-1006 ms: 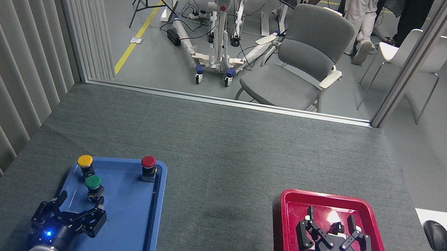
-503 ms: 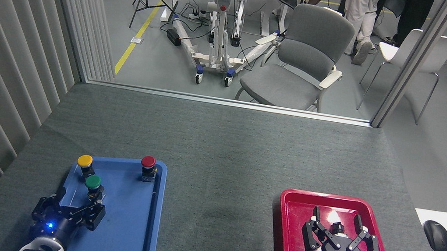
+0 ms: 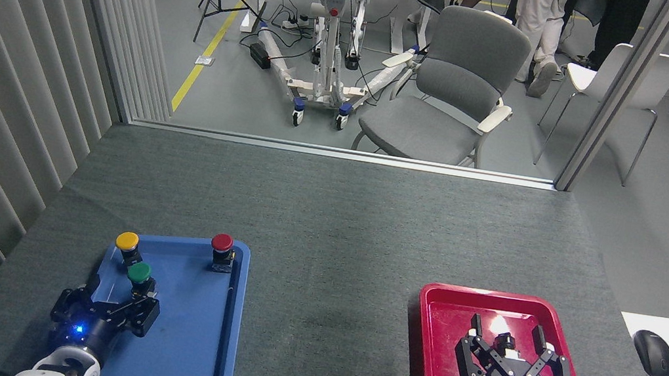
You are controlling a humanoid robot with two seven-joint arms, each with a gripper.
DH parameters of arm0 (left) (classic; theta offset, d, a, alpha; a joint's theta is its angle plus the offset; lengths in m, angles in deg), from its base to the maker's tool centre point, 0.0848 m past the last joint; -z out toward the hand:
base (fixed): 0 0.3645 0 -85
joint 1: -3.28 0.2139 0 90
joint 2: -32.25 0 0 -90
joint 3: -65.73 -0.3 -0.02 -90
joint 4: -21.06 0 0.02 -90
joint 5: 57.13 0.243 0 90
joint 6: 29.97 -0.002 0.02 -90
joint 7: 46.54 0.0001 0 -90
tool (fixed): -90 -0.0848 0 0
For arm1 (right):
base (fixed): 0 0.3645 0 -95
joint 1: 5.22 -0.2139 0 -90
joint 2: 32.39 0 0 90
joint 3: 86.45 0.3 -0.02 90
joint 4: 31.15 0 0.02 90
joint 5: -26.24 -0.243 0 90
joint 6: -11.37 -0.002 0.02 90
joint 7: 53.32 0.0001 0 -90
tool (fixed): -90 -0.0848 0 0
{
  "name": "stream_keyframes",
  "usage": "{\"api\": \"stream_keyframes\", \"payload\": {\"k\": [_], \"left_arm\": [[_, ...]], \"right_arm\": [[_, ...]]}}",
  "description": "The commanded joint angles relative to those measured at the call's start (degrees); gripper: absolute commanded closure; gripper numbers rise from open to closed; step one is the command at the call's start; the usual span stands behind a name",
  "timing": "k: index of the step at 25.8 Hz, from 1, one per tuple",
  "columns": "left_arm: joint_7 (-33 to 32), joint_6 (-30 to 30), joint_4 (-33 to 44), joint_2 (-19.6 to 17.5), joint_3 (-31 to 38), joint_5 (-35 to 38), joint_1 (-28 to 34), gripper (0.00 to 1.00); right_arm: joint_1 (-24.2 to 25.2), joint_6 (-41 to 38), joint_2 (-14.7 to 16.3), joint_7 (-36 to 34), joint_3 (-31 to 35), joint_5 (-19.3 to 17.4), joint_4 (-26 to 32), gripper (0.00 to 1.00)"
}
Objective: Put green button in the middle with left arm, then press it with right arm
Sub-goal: 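Close the left gripper around the green button, then carry the green button to the table middle and release it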
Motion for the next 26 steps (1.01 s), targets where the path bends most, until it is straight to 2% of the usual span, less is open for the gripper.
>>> {"api": "stream_keyframes", "payload": {"k": [1, 3, 7, 10, 16, 22, 26], "left_arm": [[0.0, 0.0, -0.5, 0.4, -0.3, 0.0, -0.8, 0.01], [0.0, 0.0, -1.7, 0.7, -0.3, -0.4, -1.6, 0.05], [0.0, 0.7, -4.2, 0.9, -0.4, 0.2, -3.0, 0.26], [-0.1, 1.9, -4.5, 0.6, -1.0, 0.2, -3.3, 0.46], [-0.5, 10.3, -4.7, -0.8, -1.4, 0.4, -3.2, 1.00], [-0.8, 20.0, -3.9, -4.3, -1.3, 0.2, -3.0, 1.00], [-0.8, 25.4, 3.2, -4.6, -1.4, 0.1, -2.0, 1.00]], "right_arm": [[0.1, -0.7, 1.7, -0.1, -0.2, -0.1, 0.0, 0.00], [0.2, -2.1, 1.9, -0.2, 0.1, -0.1, 0.0, 0.00], [0.4, -2.3, 1.5, -0.4, 0.1, 0.0, 0.2, 0.00], [0.2, -2.4, 1.2, -0.2, 0.3, 0.0, 0.2, 0.00], [0.2, -2.3, 1.4, -0.1, 0.2, 0.0, 0.1, 0.00], [0.2, -2.3, 0.3, 0.4, 0.4, 0.1, 0.2, 0.00], [0.2, -2.3, 0.3, 0.4, 0.4, 0.2, 0.3, 0.00]]}}
